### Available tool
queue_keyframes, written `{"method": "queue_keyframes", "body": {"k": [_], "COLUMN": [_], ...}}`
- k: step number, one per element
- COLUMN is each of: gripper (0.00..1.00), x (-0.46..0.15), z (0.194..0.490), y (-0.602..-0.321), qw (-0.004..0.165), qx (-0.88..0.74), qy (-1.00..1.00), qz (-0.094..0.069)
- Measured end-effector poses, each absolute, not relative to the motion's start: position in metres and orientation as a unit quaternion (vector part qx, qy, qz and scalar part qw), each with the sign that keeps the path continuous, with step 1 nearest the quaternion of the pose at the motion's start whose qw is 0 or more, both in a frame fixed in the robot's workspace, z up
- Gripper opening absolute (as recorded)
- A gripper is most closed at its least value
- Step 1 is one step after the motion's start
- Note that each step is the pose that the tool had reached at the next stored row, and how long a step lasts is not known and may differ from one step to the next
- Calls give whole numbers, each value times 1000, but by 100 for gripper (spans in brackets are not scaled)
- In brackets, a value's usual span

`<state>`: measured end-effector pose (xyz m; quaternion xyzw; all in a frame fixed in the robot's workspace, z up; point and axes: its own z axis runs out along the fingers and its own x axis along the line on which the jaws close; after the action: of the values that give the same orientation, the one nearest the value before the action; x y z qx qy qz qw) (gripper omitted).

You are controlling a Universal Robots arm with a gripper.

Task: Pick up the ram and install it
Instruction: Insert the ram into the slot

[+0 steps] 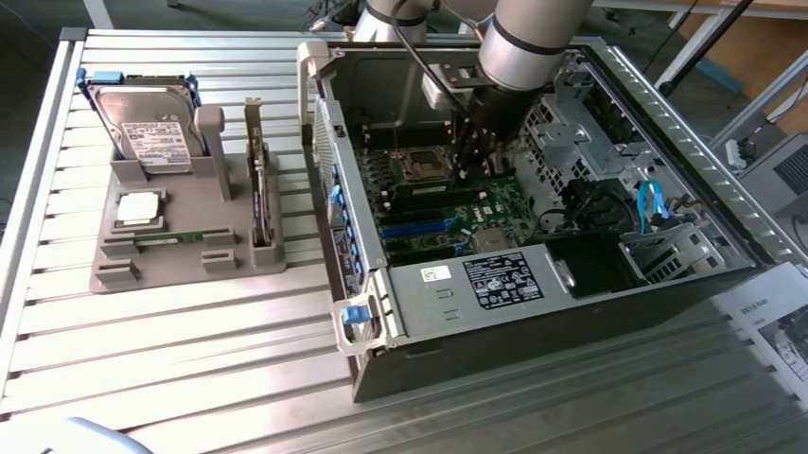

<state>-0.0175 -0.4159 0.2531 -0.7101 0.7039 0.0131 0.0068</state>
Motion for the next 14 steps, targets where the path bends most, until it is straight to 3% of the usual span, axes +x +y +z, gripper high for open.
{"method": "queue_keyframes", "body": {"k": [14], "gripper": [12], "x": [-18], "z": [251], "y": [-416], "qw": [7], "qx": [-708], "qy": [706], "qz": [13]}}
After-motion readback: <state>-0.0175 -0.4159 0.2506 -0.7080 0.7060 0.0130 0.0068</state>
